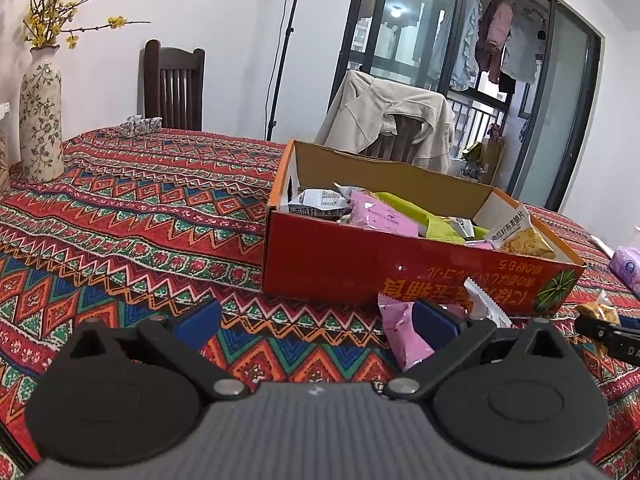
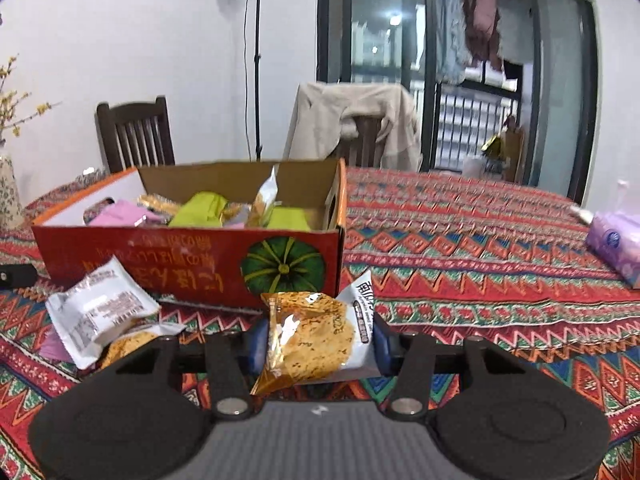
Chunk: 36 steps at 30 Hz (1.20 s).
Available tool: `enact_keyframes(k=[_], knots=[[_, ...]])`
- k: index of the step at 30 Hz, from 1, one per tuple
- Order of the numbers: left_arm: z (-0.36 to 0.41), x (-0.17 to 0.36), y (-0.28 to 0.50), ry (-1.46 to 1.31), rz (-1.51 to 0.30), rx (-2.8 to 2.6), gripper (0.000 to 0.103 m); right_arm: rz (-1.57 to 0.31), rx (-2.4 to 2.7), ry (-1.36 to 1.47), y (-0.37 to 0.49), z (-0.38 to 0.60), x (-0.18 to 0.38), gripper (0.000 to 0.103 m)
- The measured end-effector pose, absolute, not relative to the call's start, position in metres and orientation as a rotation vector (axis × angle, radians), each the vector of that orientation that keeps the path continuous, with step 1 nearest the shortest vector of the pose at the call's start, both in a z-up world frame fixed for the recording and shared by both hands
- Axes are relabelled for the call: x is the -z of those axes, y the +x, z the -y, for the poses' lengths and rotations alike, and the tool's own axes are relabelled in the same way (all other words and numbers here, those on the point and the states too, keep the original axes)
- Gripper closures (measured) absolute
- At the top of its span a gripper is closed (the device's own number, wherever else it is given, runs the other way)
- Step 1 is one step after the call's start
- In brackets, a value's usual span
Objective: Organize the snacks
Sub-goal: 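Grasp a white-wrapped cookie packet with the right gripper, then grasp a white sachet with the left gripper while the right gripper holds the cookie packet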
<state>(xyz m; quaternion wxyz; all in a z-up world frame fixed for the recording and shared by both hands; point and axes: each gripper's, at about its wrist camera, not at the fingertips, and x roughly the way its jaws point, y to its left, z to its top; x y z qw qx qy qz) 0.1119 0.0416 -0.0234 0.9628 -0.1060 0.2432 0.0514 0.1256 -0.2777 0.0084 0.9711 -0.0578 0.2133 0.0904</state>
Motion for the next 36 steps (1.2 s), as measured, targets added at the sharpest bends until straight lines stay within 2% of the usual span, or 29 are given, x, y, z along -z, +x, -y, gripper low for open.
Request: enact_keyframes(k=[11, 19, 21, 24, 29, 31, 34, 36], knots=[[0.02, 0.001, 0.111, -0.06, -0.479, 0.0, 0.0, -0.382, -0.181, -0.067, 0.117, 0.289, -0.013, 0.053], [0.081, 0.019, 0.136, 0.117, -0.54, 0.034, 0.002, -0.382, -0.198, -0.056, 0.117, 0.289, -0.014, 0.053], [0.088, 0.024, 0.139, 0.138, -0.549, 0.019, 0.009, -0.384, -0.204, -0.057, 0.117, 0.289, -0.014, 0.053], [0.09, 0.03, 0.145, 0.138, -0.57, -0.005, 0.028, -0.382, -0.213, -0.056, 0.117, 0.288, -0.013, 0.053], [0.09, 0.035, 0.153, 0.129, -0.594, -0.016, 0.045, -0.374, -0.222, -0.058, 0.115, 0.289, -0.014, 0.053], [0.091, 0.034, 0.153, 0.131, -0.582, -0.015, 0.059, -0.369, -0.224, -0.056, 0.114, 0.29, -0.014, 0.053], [0.092, 0.03, 0.151, 0.135, -0.575, 0.007, 0.076, -0.363, -0.229, -0.054, 0.113, 0.29, -0.015, 0.053], [0.094, 0.028, 0.15, 0.141, -0.576, 0.005, 0.079, -0.358, -0.235, -0.053, 0.112, 0.29, -0.015, 0.053]])
